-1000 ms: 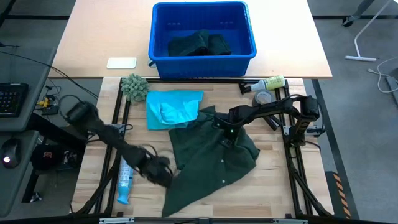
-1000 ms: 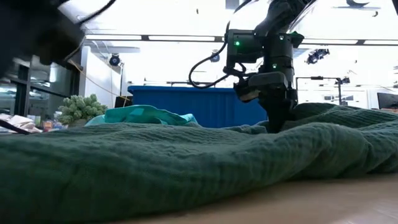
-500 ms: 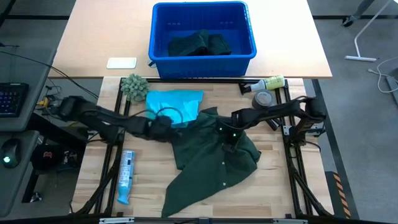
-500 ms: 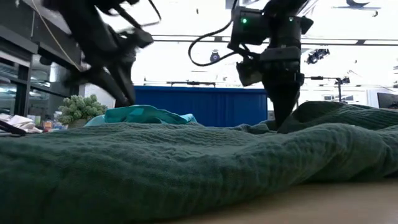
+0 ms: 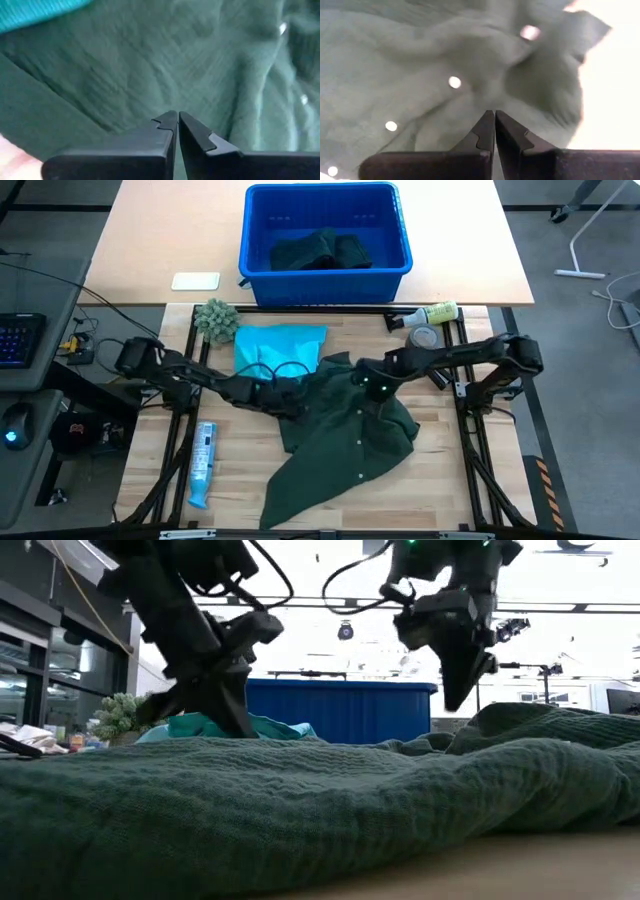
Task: Fold laundry
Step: Fold the green polo shirt from the blue laundry bin
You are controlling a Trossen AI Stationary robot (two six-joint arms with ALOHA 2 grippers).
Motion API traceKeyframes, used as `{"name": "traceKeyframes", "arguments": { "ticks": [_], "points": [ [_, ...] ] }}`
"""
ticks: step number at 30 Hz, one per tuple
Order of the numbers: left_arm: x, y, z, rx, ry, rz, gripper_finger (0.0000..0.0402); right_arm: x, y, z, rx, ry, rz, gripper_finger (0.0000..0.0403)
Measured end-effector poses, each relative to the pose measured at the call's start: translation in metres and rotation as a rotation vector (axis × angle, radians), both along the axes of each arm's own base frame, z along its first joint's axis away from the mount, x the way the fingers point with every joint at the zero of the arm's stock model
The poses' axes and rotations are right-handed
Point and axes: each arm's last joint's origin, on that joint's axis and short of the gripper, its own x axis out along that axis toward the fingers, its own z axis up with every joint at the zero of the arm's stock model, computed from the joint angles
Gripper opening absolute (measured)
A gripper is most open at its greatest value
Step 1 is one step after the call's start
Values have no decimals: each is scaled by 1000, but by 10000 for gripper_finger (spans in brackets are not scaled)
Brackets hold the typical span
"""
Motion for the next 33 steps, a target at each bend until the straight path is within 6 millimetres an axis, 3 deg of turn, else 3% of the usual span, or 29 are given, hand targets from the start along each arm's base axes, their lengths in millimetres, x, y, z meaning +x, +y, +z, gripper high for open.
{"name": "traceKeyframes", "arguments": {
  "ticks": [4,8,14,21,27,33],
  "points": [
    [2,-4,-14,-20,52,-39,0,-22,4,21,-7,20,-100,0],
    [-1,-15,-25,-18,129,-166,0,-39,23,32,-24,54,-139,0],
    [-25,-35,-33,41,342,-322,0,-50,54,27,-53,85,-183,0],
    [-54,-47,-28,81,480,-542,0,-60,72,13,-51,123,-259,0],
    [-66,-37,-14,89,513,-546,0,-52,64,8,-47,50,-229,0],
    [-63,-27,4,83,415,-499,0,-32,23,10,-25,-69,-102,0]
  ]
}}
